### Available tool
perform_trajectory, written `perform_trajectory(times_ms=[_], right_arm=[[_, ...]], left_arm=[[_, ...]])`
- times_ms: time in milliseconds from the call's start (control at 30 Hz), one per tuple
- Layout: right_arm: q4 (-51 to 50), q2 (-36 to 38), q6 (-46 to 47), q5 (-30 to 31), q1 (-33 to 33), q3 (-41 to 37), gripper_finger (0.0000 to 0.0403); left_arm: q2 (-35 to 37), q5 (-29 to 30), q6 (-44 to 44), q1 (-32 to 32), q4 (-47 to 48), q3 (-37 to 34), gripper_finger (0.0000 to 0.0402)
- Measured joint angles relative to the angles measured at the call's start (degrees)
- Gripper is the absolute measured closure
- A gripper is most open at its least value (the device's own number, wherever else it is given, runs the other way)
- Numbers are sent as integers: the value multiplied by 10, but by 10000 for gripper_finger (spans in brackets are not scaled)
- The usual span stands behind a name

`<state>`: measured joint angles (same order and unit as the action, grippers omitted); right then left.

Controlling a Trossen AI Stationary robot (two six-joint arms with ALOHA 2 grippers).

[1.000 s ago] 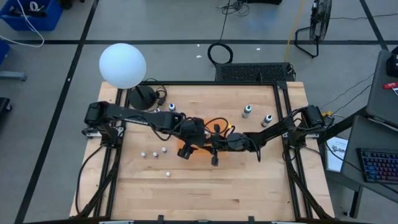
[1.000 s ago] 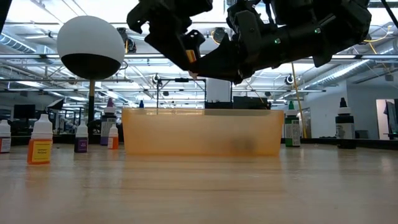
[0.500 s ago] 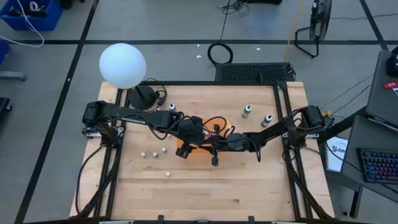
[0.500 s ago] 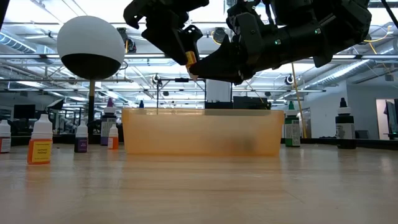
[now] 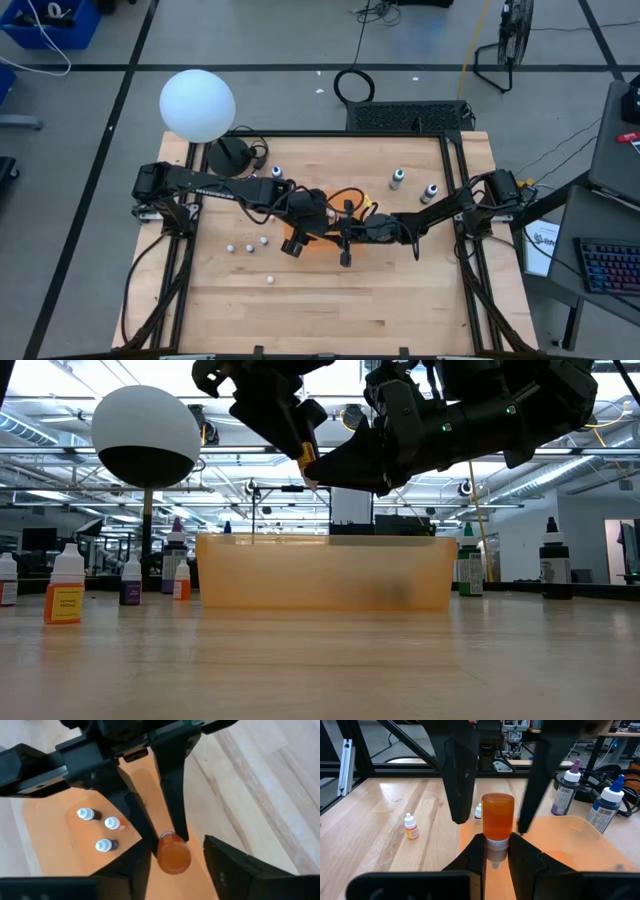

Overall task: Pick & Place food coloring
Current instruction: Put the small orange food coloring bottle into the orange bin

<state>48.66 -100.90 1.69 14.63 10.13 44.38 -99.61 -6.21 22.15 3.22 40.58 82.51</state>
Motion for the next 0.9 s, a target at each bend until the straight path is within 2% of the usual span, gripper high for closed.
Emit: perform_trajectory(times_ms=[200,533,667,900], right_arm=[[0,0,0,0,0,0,361],[2,0,2,3,1,0,359],[3,0,12,4,1,0,336],[-17,3,27,0,2,0,290]], left_arm=[[0,2,-1,-2,-2,0,278],[0,0,-4,-13,0,0,319],[3,12,-1,-13,11,0,344],[43,44,-13,-15,34,0,344]])
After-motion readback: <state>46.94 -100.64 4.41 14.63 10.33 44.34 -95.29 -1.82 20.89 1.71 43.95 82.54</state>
